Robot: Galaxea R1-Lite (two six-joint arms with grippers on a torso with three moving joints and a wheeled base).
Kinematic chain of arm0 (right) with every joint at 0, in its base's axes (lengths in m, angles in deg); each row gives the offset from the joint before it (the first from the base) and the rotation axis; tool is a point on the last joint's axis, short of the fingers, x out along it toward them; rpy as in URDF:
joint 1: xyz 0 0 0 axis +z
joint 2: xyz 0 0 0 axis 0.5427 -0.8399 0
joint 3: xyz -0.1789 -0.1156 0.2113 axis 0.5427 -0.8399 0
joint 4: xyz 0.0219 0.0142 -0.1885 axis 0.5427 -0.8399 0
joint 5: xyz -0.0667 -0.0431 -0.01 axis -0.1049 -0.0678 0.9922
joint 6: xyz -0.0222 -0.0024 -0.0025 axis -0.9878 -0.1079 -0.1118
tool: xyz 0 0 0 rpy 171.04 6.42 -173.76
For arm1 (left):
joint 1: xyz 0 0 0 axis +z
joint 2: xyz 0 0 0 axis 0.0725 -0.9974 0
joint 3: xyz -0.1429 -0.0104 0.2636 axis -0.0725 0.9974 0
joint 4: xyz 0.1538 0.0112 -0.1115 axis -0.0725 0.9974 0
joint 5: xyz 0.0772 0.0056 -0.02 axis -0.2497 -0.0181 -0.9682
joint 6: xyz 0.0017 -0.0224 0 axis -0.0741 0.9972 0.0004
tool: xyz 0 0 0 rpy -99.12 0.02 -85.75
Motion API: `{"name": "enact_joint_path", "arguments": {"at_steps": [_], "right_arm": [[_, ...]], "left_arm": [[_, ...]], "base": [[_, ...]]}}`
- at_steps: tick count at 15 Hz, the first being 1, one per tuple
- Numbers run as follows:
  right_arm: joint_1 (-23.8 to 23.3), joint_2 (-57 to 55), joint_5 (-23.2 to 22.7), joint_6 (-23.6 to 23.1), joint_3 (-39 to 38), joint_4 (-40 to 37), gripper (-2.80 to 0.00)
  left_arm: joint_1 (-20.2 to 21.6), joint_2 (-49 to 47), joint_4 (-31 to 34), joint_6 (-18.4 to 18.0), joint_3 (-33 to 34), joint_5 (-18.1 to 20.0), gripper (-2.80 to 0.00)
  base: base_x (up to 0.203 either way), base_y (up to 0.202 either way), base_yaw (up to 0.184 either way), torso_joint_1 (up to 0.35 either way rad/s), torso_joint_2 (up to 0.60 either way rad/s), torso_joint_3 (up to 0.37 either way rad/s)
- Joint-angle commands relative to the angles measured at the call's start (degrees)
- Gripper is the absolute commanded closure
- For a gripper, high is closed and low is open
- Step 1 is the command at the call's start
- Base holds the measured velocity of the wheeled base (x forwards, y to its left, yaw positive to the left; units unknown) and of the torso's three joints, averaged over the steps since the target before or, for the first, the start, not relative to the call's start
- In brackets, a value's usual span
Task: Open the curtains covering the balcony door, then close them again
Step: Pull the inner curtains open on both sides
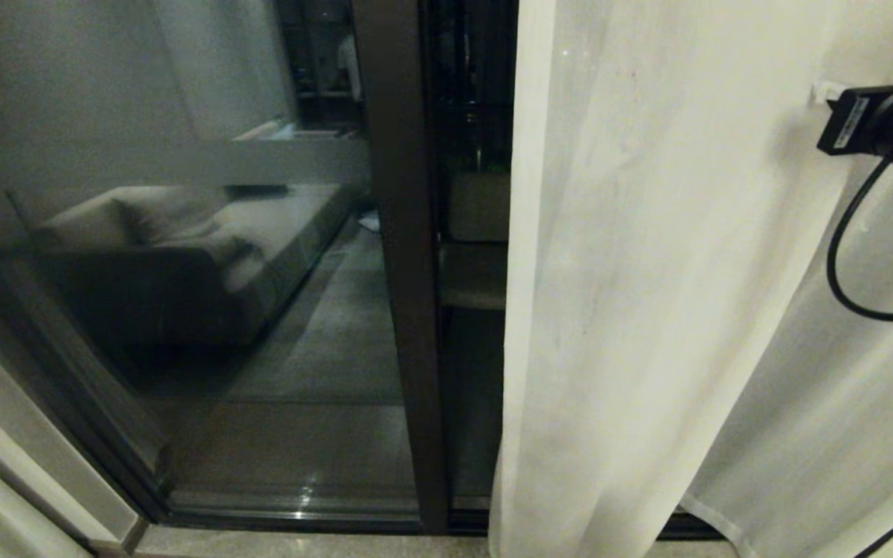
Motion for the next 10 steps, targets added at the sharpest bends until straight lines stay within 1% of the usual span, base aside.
{"name": "enact_joint_path", "arguments": {"at_steps": [1,10], "right_arm": [[-0.13,-0.17,-0.02,-0.05,-0.02,0.23,0.0],[-0.52,-0.36,-0.02,-0.05,-0.33,0.23,0.0]], "left_arm": [[0.0,0.02,-0.05,-0.03,0.0,-0.01,0.0],[0.0,0.02,-0.05,-0.03,0.0,-0.01,0.0]], "base": [[0.0,-0.189,-0.001,0.002,0.0,0.007],[0.0,-0.19,0.002,0.003,0.0,0.003]]}}
